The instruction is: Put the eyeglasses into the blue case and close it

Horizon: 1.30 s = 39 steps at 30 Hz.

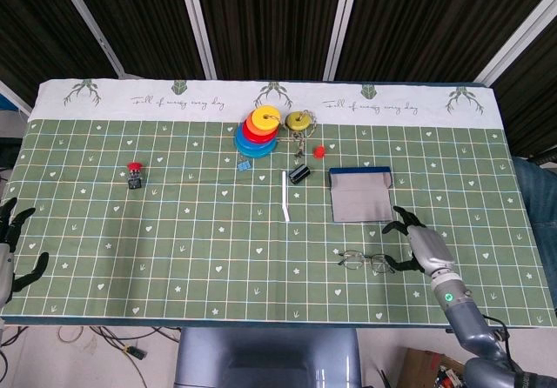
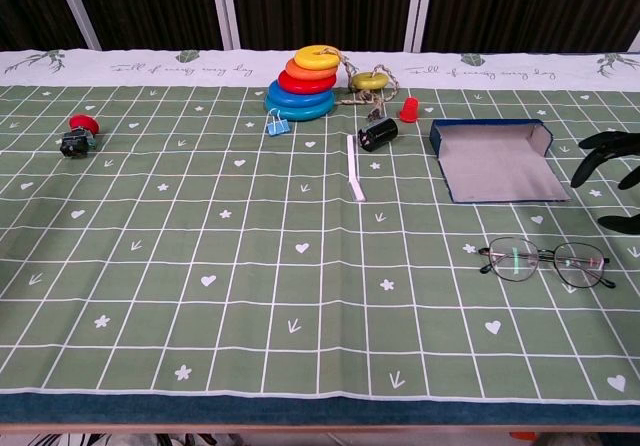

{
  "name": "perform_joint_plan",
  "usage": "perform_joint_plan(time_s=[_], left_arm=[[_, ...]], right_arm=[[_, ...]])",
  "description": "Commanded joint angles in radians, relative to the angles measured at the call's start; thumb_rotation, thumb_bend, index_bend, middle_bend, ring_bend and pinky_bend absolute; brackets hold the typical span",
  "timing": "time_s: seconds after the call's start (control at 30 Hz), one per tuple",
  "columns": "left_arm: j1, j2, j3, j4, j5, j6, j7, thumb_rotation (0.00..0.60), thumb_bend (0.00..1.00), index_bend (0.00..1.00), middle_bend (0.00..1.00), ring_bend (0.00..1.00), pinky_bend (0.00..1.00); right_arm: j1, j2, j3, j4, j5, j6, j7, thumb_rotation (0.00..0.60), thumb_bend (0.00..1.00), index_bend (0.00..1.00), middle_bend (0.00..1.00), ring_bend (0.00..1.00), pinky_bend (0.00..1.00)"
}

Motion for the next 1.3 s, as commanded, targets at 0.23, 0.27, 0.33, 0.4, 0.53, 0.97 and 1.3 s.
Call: perform_joint_plan(time_s=[0.23, 0.27, 0.33, 0.4, 0.53, 0.97, 1.3], left_arm=[[0.0, 0.002, -0.002, -0.001, -0.003, 0.0, -0.003, 0.6, 0.33, 0.15, 0.0, 0.0, 0.0], [0.0, 0.002, -0.002, -0.001, -0.004, -0.001, -0.003, 0.6, 0.33, 0.15, 0.0, 0.0, 0.0], [-0.001, 0.002, -0.002, -0.001, -0.004, -0.001, -0.002, 0.6, 0.33, 0.15, 0.0, 0.0, 0.0], [-0.001, 0.002, -0.002, -0.001, -0.005, -0.003, -0.001, 0.6, 0.34, 0.15, 0.0, 0.0, 0.0], [-0.001, 0.001, -0.002, -0.001, -0.006, -0.004, 0.001, 0.6, 0.34, 0.16, 0.0, 0.0, 0.0], [-0.001, 0.002, -0.003, -0.001, -0.005, -0.001, 0.0, 0.6, 0.34, 0.16, 0.0, 0.0, 0.0], [-0.001, 0.002, -0.004, -0.002, -0.009, -0.001, 0.003, 0.6, 0.34, 0.16, 0.0, 0.0, 0.0]], right_arm=[[0.044, -0.084, -0.002, 0.042, 0.114, -0.012, -0.065, 0.6, 0.39, 0.44, 0.02, 0.06, 0.2], [0.045, -0.089, -0.004, 0.044, 0.118, -0.012, -0.066, 0.6, 0.39, 0.45, 0.02, 0.06, 0.2], [0.046, -0.097, -0.009, 0.045, 0.122, -0.011, -0.067, 0.6, 0.39, 0.46, 0.02, 0.06, 0.2], [0.046, -0.103, -0.014, 0.046, 0.12, -0.007, -0.069, 0.6, 0.39, 0.48, 0.02, 0.06, 0.2], [0.046, -0.116, -0.02, 0.051, 0.114, 0.002, -0.068, 0.6, 0.39, 0.49, 0.02, 0.06, 0.2], [0.052, -0.146, -0.032, 0.095, 0.104, -0.008, -0.047, 0.6, 0.41, 0.52, 0.02, 0.06, 0.2], [0.055, -0.154, -0.042, 0.112, 0.084, -0.015, -0.033, 0.6, 0.42, 0.53, 0.02, 0.06, 0.2]])
